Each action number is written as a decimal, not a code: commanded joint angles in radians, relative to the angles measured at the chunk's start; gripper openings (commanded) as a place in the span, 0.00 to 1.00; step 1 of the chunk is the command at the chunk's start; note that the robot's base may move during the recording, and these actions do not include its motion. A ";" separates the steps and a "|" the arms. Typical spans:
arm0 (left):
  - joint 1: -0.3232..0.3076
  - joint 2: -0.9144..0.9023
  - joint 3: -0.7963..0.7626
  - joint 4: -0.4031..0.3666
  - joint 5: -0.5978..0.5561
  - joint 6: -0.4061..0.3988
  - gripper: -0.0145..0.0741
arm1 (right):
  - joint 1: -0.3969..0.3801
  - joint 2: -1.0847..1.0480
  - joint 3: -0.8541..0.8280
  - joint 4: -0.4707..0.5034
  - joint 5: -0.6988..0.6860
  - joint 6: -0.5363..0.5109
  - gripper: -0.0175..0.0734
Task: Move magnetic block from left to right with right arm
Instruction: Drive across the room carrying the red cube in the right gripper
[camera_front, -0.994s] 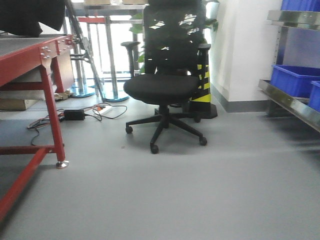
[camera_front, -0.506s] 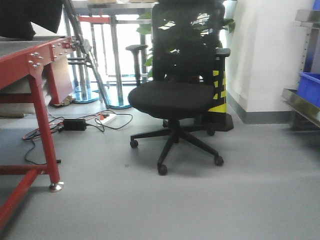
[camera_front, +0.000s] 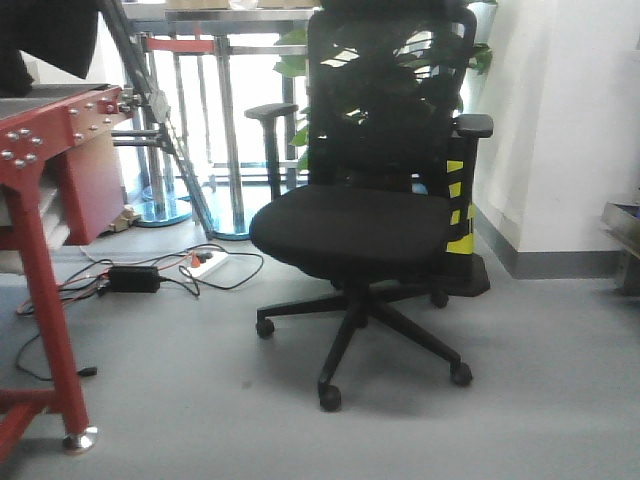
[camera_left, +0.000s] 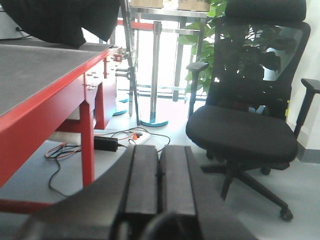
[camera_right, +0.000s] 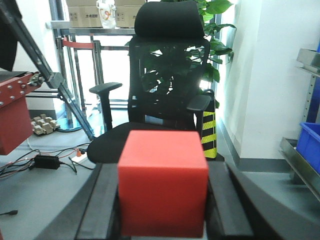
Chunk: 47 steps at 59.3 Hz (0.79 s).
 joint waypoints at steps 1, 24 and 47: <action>-0.005 -0.006 0.009 0.000 -0.088 -0.004 0.03 | -0.004 0.012 -0.031 -0.006 -0.092 -0.001 0.49; -0.005 -0.006 0.009 0.000 -0.088 -0.004 0.03 | -0.004 0.012 -0.031 -0.006 -0.092 -0.001 0.49; -0.005 -0.006 0.009 0.000 -0.088 -0.004 0.03 | -0.004 0.012 -0.031 -0.006 -0.092 -0.001 0.49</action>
